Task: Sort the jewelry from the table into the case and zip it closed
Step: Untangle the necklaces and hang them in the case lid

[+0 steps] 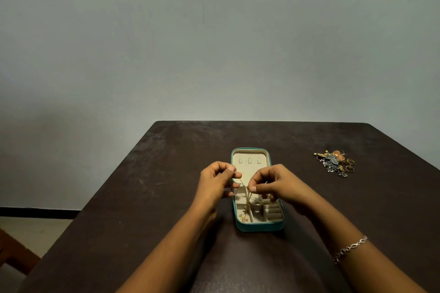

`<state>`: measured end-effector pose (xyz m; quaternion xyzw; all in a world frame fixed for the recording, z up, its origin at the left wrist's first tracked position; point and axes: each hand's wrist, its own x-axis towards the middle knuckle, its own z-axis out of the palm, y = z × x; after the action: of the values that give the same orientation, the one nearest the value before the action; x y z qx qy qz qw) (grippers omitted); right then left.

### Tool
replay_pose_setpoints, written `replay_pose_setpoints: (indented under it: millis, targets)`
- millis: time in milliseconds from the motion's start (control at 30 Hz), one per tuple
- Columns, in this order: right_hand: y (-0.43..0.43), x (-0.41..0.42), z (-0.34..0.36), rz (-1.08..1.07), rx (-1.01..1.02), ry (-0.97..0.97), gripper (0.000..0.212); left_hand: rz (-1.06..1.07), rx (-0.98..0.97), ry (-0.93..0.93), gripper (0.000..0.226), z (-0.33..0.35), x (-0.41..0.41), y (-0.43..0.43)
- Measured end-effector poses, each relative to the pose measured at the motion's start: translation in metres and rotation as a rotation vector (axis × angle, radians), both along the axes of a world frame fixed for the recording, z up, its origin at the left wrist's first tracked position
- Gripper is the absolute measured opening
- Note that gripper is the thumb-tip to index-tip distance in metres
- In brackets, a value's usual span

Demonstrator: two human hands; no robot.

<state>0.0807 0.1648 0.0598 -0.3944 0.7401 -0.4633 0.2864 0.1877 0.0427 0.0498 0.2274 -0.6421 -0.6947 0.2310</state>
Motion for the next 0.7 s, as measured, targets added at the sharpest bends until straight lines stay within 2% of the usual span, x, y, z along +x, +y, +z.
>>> replay_pose_setpoints:
  millis: [100,200,267,333,433,533,700]
  targets:
    - [0.0,-0.004,-0.004,-0.047,0.017,0.03,0.011,-0.015,-0.016,0.015,0.01,0.001,0.0,0.0]
    - [-0.004,-0.013,0.0,-0.171,-0.096,0.128,0.015,-0.033,-0.022,0.029,0.011,0.001,-0.001,0.0]
    - [-0.009,-0.017,0.004,-0.089,-0.161,0.142,0.025,-0.053,-0.016,0.049,0.011,0.003,-0.001,0.001]
    - [-0.015,-0.018,0.006,0.09,-0.186,0.033,0.033,-0.071,-0.014,0.068,0.011,0.004,0.0,0.002]
    - [-0.018,-0.021,0.004,0.234,-0.153,-0.104,0.022,-0.067,-0.016,0.091,0.009,0.006,0.001,0.002]
    - [-0.013,-0.029,-0.002,0.21,-0.082,-0.088,0.006,-0.033,0.006,0.094,0.008,0.01,0.002,-0.002]
    - [0.004,-0.048,-0.005,0.162,-0.011,-0.071,0.005,0.023,0.057,0.126,0.01,0.018,0.005,-0.007]
